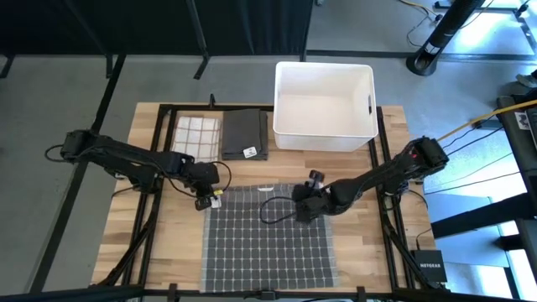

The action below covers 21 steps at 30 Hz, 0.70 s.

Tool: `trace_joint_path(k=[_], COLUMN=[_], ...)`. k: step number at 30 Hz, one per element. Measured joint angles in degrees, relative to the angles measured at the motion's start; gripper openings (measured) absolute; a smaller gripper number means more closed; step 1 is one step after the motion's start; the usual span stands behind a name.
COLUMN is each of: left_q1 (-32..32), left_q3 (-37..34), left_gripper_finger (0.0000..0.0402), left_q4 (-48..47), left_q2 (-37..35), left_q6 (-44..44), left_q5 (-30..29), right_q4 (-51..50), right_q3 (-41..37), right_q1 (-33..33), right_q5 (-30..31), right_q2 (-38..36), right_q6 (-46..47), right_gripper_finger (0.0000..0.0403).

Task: Fold towel
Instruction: Fold the grey patterned towel

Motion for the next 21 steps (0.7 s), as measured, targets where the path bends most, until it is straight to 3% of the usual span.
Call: trace_joint_path(k=[4,8,21], left_q1=[-1.22,-2.71,-5.6], left_q3=[0.2,0.21,0.19], left_gripper_finger=[0.0004,0.0009,0.0011], left_q4=[0.08,0.14,0.67], left_q2=[-3.97,-6.1,-6.21], left_q6=[-1.28,-2.71,-2.86], left_q5=[-0.34,-0.43,-1.9], right_q4=[-13.37,-18.81,6.42], right_q3=[1.1,-2.28,-30.16], right_q1=[-0.82,-2.35,-10.26], right_q5=[-0.98,-4.35,-21.89], right_q2=[-3.25,-6.89,-23.54], right_q6=[0.19,4.39,29.97], right_gripper_finger=[0.0149,0.0149,0.0149])
